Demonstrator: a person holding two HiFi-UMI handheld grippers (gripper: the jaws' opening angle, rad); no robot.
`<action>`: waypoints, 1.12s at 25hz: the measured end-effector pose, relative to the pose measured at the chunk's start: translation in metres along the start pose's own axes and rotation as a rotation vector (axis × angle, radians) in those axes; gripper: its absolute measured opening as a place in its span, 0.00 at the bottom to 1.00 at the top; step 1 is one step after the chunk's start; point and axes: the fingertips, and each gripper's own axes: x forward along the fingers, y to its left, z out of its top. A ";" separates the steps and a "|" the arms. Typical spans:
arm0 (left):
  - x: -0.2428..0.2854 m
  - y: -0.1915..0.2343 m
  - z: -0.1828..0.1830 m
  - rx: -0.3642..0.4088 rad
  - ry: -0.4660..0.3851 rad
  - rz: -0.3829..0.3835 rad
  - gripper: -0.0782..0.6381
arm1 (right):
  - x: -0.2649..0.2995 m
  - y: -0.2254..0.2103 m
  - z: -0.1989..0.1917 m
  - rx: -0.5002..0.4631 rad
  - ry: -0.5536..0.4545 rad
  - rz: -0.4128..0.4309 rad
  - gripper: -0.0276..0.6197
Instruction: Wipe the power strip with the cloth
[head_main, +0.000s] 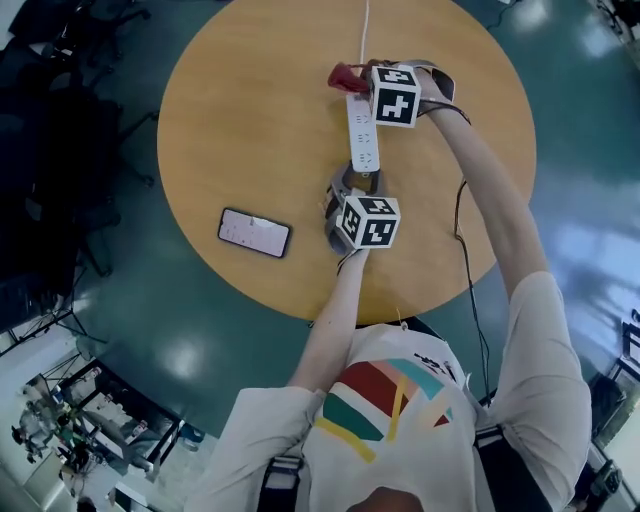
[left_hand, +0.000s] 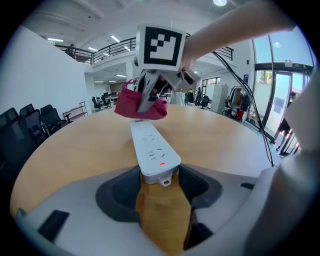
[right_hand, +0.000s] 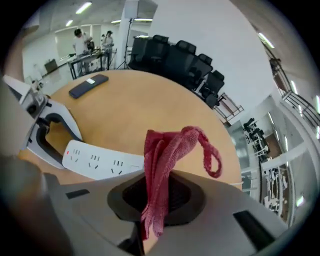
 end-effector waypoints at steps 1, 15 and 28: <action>0.002 0.000 -0.003 0.000 0.002 -0.002 0.51 | 0.011 0.005 0.001 -0.033 0.019 0.007 0.10; 0.008 0.005 -0.009 -0.011 0.002 -0.012 0.51 | -0.001 0.107 0.026 -0.107 -0.037 0.319 0.10; 0.004 0.001 -0.004 -0.012 0.003 -0.015 0.51 | -0.030 0.173 0.031 0.038 -0.106 0.475 0.10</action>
